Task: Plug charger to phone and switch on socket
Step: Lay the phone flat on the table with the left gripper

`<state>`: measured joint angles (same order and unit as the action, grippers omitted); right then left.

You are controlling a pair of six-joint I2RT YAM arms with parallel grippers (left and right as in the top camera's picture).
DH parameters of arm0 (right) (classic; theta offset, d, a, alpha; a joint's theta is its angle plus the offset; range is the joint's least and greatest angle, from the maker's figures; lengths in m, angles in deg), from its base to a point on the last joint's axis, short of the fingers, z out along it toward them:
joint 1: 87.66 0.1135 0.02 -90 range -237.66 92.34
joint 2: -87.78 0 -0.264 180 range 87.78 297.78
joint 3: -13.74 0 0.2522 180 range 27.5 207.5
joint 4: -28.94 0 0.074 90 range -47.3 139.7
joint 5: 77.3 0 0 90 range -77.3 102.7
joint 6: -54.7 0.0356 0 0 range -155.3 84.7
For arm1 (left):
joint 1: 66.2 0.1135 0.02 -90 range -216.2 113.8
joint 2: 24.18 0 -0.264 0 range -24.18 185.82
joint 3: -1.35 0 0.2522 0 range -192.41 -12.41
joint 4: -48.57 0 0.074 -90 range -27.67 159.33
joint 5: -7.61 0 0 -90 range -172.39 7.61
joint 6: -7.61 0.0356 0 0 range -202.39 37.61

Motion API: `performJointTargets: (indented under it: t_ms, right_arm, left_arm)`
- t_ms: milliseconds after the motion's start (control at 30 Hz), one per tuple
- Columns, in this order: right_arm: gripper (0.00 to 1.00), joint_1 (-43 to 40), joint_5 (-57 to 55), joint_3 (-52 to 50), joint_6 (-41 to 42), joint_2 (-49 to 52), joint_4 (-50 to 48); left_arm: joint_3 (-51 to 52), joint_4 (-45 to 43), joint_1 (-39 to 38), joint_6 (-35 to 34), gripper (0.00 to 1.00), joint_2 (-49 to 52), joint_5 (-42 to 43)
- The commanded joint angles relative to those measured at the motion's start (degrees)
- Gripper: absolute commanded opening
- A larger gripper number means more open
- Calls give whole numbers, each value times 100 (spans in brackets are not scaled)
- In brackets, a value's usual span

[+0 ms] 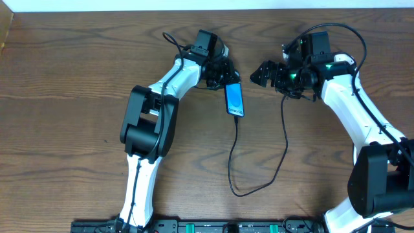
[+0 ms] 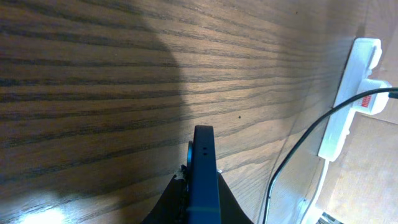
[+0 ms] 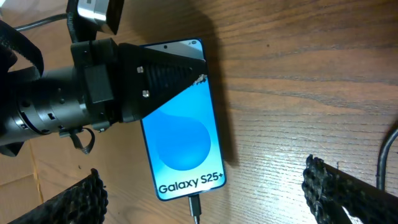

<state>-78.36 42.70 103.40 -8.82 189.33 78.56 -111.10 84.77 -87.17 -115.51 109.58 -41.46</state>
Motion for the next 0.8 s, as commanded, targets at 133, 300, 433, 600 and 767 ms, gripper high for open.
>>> performJointTargets:
  t_ms: [133, 300, 433, 600, 767]
  right_arm:
    - [99, 55, -9, 15, -90, -120, 24]
    - [99, 55, -9, 15, -90, -120, 31]
    - [99, 55, -55, 15, -87, -120, 33]
    - [99, 55, -61, 15, -87, -120, 35]
    - [99, 55, -116, 15, -87, -120, 59]
  left_arm:
    - [2, -20, -162, -149, 8, -2, -160]
    - [2, -20, -160, -149, 8, -2, -162]
    - [2, -20, -162, -149, 8, -2, -162]
    - [2, -15, -162, -146, 7, -2, -184]
    - [2, 76, -162, -149, 8, -2, -431]
